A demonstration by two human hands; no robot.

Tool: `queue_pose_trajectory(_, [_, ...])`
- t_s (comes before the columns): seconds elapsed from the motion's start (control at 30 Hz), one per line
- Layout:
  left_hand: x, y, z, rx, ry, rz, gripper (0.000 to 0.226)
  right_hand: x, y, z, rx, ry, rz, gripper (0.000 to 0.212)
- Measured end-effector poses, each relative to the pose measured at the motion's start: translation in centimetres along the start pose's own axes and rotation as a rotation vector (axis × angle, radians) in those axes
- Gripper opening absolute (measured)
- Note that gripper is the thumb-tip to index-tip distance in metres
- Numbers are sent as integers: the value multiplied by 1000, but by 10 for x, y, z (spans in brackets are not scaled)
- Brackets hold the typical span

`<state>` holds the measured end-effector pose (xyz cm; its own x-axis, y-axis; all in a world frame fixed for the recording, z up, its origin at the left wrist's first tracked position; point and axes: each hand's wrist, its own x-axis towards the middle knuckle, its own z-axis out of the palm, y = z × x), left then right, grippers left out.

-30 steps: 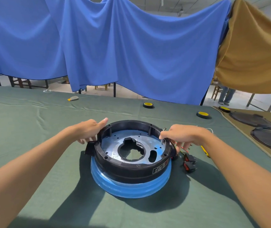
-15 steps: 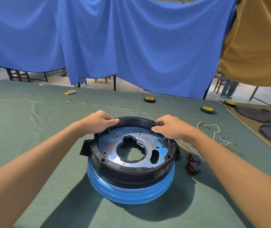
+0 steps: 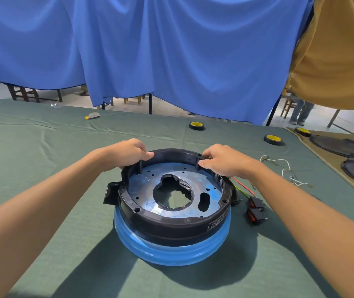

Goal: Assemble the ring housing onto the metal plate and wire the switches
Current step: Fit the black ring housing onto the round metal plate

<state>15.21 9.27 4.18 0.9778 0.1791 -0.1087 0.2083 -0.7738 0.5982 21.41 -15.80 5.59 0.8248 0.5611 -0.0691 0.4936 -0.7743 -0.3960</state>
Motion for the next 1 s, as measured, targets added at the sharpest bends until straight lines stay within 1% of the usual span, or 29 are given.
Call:
queue_pose_trajectory(0.33, [-4, -2, -1, -30, 1, -1, 29, 1, -3, 4, -41, 13, -7, 26])
queue_pose_trajectory(0.5, [1, 1, 0, 31, -8, 5, 31, -2, 1, 4, 6, -8, 12, 25])
queue_pose_trajectory(0.57, [4, 6, 2, 104, 6, 39, 33, -4, 4, 1, 19, -35, 54, 28])
queue_pose_trajectory(0.63, [7, 12, 4, 148, 11, 81, 35, -8, 4, -2, -20, -30, 102, 33])
queue_pose_trajectory(0.73, [13, 21, 10, 188, -6, 130, 36, -20, 1, -7, -155, 109, 141, 46])
queue_pose_trajectory(0.77, [15, 24, 12, 210, -7, 147, 37, -27, 1, -9, -163, 143, 149, 50])
queue_pose_trajectory(0.8, [16, 26, 14, 233, -8, 160, 39, -34, 0, -10, -142, 132, 165, 53])
queue_pose_trajectory(0.9, [20, 29, 18, 273, -32, 176, 43, -55, -8, -10, -58, -36, 224, 66])
queue_pose_trajectory(0.93, [20, 29, 19, 283, -39, 173, 42, -58, -10, -10, -35, -60, 229, 70])
queue_pose_trajectory(1.0, [20, 29, 20, 306, -37, 172, 40, -59, -13, -13, 2, -39, 234, 74])
